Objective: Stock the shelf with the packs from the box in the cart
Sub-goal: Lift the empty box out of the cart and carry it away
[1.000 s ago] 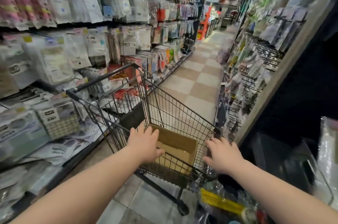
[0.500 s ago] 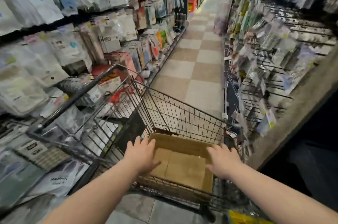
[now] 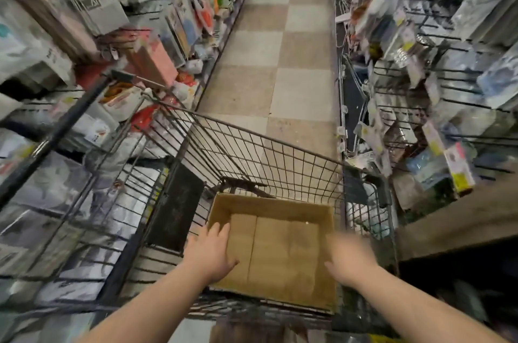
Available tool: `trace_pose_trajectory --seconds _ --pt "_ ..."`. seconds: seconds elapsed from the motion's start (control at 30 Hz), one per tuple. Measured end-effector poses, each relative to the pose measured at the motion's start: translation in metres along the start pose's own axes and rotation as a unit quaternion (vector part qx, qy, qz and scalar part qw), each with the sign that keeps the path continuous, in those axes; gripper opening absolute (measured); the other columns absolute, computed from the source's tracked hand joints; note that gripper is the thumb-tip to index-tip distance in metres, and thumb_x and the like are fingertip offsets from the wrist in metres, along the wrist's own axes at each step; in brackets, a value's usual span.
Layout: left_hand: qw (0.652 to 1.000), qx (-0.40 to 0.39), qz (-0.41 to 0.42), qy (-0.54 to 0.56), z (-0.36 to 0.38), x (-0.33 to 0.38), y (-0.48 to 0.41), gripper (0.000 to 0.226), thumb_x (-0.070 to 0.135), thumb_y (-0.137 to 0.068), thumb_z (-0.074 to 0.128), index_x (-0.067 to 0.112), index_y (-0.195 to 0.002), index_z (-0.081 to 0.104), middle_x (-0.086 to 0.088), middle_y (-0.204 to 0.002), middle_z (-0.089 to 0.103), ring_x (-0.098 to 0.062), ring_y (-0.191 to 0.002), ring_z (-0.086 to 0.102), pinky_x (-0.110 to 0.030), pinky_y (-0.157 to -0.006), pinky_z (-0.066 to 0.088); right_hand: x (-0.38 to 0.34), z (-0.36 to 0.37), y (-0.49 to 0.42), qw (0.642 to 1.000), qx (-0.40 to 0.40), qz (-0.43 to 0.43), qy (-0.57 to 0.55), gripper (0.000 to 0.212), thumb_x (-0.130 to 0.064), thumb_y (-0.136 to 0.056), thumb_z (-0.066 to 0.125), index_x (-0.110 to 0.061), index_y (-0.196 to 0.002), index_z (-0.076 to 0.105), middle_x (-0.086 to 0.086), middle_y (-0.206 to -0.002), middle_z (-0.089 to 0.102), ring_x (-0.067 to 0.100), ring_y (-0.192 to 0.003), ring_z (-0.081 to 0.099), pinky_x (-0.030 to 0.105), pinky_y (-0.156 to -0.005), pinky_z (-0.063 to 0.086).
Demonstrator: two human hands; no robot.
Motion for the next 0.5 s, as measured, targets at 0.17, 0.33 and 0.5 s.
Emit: trace_pose_trajectory --seconds 0.17,0.33,0.5 --pt "0.999 -0.042 -0.008 0.025 0.032 -0.02 -0.053 0.085 0.054 -0.089 0.052 0.021 -0.154 0.007 -0.003 -0.159 0.018 -0.025 -0.145 0.022 -0.042 -0.117 0.026 0.017 0.046 -0.035 0.991 -0.071 0.083 -0.073 0.054 -0.029 -0.093 0.05 -0.025 -0.143 0.031 0.001 -0.149 0.034 0.025 -0.136 0.035 0.045 -0.108 0.036" --pt "0.988 -0.086 -0.073 0.106 0.073 -0.058 -0.104 0.092 0.05 -0.085 0.06 0.023 -0.154 0.005 -0.001 -0.157 0.024 -0.022 -0.135 0.04 -0.042 -0.107 0.041 0.029 0.079 -0.064 0.967 -0.106 0.168 -0.158 0.053 -0.04 -0.089 0.054 -0.03 -0.138 0.037 -0.002 -0.141 0.043 0.023 -0.127 0.046 0.042 -0.102 0.043" --pt "0.972 -0.107 -0.113 0.175 0.104 -0.084 -0.147 0.093 0.041 -0.083 0.065 0.024 -0.152 0.005 -0.004 -0.149 0.034 -0.022 -0.128 0.048 -0.043 -0.101 0.047 0.062 0.164 -0.11 0.934 -0.118 0.242 -0.234 0.065 -0.06 -0.077 0.045 -0.037 -0.137 0.035 -0.004 -0.138 0.047 0.025 -0.124 0.05 0.049 -0.099 0.045"
Point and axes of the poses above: each hand's wrist, its own y-axis away from the middle knuckle, its own z-axis out of the palm, x = y × z, the point moved 9 cm from there along -y, towards the middle knuckle
